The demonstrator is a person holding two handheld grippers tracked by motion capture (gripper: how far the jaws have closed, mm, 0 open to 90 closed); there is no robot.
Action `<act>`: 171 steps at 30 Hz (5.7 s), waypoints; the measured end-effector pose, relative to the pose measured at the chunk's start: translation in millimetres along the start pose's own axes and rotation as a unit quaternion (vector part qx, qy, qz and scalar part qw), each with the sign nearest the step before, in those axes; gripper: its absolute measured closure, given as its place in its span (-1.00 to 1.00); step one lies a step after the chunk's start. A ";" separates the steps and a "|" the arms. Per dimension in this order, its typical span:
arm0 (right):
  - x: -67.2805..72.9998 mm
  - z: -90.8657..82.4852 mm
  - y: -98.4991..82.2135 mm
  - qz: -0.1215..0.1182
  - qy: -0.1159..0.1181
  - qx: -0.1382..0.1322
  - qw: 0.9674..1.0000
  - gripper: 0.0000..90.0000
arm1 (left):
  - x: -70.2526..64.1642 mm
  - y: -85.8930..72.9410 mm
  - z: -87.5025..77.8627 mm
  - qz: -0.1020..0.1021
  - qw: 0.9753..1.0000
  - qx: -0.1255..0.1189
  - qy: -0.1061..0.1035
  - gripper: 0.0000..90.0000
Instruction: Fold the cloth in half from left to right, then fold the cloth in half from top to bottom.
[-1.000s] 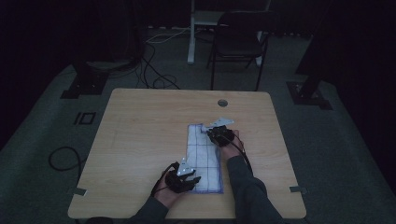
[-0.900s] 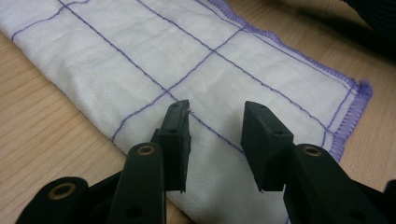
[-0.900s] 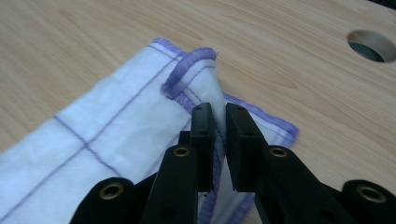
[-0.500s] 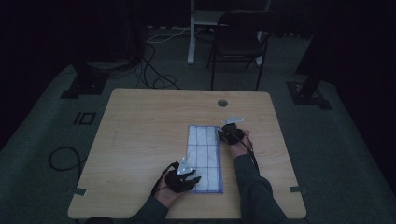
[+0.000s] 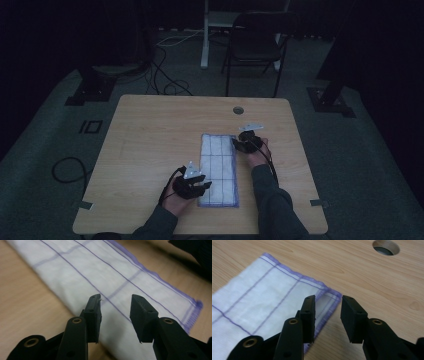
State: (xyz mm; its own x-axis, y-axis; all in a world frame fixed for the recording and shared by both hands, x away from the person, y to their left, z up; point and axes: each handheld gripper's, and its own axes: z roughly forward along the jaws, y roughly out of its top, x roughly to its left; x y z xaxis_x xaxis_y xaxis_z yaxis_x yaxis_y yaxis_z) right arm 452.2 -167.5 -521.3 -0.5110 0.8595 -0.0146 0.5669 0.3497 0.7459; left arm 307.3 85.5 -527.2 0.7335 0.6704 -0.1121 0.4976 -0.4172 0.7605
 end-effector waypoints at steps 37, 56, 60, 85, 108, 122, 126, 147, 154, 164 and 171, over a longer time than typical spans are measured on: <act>8.4 18.9 6.8 0.025 0.019 0.016 0.999 0.98 | 106.7 69.9 53.5 -0.062 0.993 -0.016 0.099 0.29; 9.2 20.9 3.7 0.022 0.007 0.016 1.000 0.96 | 116.9 81.5 84.6 -0.103 0.987 0.004 0.125 0.15; 9.3 22.1 2.3 0.021 0.004 0.017 1.000 0.96 | 117.3 83.1 89.1 -0.105 0.986 0.010 0.130 0.15; -5.3 26.7 3.1 0.058 -0.011 0.036 0.998 0.27 | 115.4 91.8 100.8 -0.076 0.987 0.045 0.134 0.32; -7.9 22.8 6.4 0.091 0.018 0.005 0.996 0.94 | 114.8 109.0 94.9 -0.095 0.990 0.034 0.100 0.94; -13.0 4.3 16.1 0.082 0.019 -0.025 0.996 0.94 | 112.1 123.4 78.2 -0.085 0.993 -0.003 0.086 0.94; -12.0 -0.4 19.2 0.072 0.016 -0.030 0.997 0.94 | 111.4 126.3 73.3 -0.085 0.993 -0.009 0.082 0.94; -12.7 -33.6 28.1 0.051 0.023 -0.070 0.996 0.94 | 101.0 138.9 47.2 -0.074 0.994 -0.061 0.060 0.94; -4.8 -47.1 29.8 0.035 0.027 -0.086 0.995 0.94 | 98.8 131.5 34.1 -0.075 0.993 -0.078 0.052 0.94; 4.7 -59.2 25.1 0.026 0.039 -0.102 0.994 0.94 | 91.9 121.0 19.5 -0.070 0.992 -0.089 0.045 0.94; 11.2 -69.5 20.0 0.019 0.047 -0.112 0.992 0.94 | 86.9 114.1 11.2 -0.069 0.992 -0.094 0.040 0.94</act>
State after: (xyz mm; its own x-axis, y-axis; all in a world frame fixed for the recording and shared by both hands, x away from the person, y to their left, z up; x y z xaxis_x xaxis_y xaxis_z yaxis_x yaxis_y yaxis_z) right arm 412.9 -176.8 -460.2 -0.5556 0.8284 0.0708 0.4344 0.2166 0.8743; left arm 433.0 89.2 -457.3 0.6221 0.7624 -0.1783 0.4898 -0.2013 0.8483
